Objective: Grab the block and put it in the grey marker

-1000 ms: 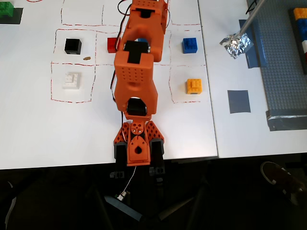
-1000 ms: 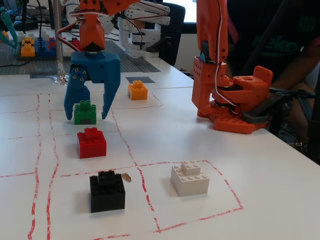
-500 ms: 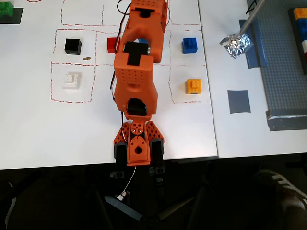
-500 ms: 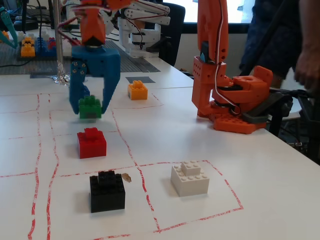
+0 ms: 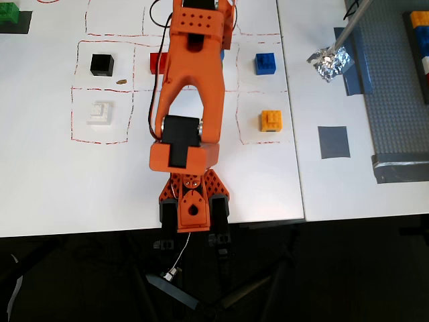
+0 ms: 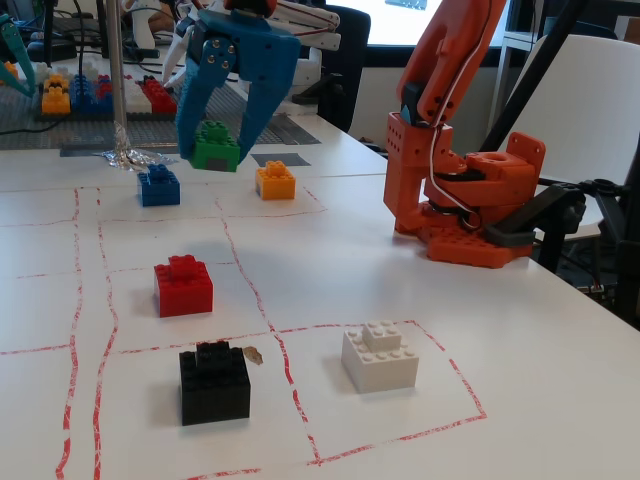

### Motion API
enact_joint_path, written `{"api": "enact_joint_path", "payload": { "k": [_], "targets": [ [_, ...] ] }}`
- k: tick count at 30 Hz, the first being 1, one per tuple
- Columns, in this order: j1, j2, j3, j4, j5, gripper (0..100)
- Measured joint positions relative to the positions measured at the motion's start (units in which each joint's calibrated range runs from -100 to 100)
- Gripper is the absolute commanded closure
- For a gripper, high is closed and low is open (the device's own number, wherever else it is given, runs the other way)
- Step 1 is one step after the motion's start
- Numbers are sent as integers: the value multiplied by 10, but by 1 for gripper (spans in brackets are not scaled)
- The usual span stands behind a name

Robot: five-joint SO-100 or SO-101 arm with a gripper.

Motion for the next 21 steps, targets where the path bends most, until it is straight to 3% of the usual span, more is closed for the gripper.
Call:
{"api": "enact_joint_path", "payload": {
  "k": [11,21],
  "targets": [
    [250,-38,25,14,109,100],
    [450,110,-63,-21,189,100]
  ]
}}
